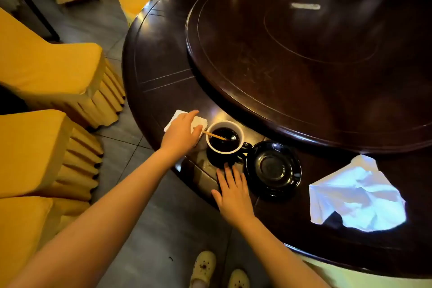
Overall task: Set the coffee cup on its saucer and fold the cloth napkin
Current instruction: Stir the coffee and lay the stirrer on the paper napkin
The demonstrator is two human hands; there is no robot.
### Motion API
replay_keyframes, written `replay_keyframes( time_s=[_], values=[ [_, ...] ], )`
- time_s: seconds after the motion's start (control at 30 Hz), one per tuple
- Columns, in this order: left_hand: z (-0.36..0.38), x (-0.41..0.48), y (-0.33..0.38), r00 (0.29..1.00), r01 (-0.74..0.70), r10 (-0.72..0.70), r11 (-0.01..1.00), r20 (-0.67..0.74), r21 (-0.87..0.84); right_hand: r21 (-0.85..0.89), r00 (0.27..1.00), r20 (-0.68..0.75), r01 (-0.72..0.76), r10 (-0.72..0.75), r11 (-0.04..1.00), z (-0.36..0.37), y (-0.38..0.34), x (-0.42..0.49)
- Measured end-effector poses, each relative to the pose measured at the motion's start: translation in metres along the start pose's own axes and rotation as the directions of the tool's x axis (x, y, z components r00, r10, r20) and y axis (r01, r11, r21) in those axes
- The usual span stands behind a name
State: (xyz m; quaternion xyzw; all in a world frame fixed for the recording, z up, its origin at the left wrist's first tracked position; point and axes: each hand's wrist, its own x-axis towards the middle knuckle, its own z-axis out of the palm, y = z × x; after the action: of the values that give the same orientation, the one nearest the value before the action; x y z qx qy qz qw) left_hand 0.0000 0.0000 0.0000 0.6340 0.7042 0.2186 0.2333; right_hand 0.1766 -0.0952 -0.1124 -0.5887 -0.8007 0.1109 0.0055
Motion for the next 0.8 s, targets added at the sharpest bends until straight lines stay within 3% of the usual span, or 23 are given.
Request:
replay_keyframes(
  time_s=[0.1, 0.23, 0.43, 0.63, 0.8],
  values=[
    [0.005, 0.011, 0.001, 0.997, -0.016, 0.013, 0.999, 0.072, 0.047, -0.004, 1.0, -0.009, 0.008, -0.008, 1.0, 0.008, 0.006, -0.002],
    [0.007, 0.02, 0.003, 0.985, 0.084, -0.088, 0.996, 0.147, 0.032, 0.014, 1.0, -0.019, -0.001, 0.002, 1.0, 0.009, 0.006, -0.004],
    [0.004, 0.031, 0.004, 0.943, 0.122, -0.117, 0.993, 0.312, 0.006, 0.008, 1.0, -0.025, 0.0, 0.0, 1.0, 0.01, 0.005, -0.006],
    [-0.005, 0.036, 0.004, 0.909, 0.041, -0.122, 0.977, 0.398, 0.207, 0.007, 1.0, -0.029, 0.006, -0.005, 1.0, 0.011, 0.005, -0.006],
    [-0.017, 0.042, 0.006, 0.913, -0.029, -0.126, 0.928, 0.388, 0.37, 0.027, 0.999, -0.045, 0.007, -0.006, 1.0, 0.012, 0.006, -0.006]
  ],
)
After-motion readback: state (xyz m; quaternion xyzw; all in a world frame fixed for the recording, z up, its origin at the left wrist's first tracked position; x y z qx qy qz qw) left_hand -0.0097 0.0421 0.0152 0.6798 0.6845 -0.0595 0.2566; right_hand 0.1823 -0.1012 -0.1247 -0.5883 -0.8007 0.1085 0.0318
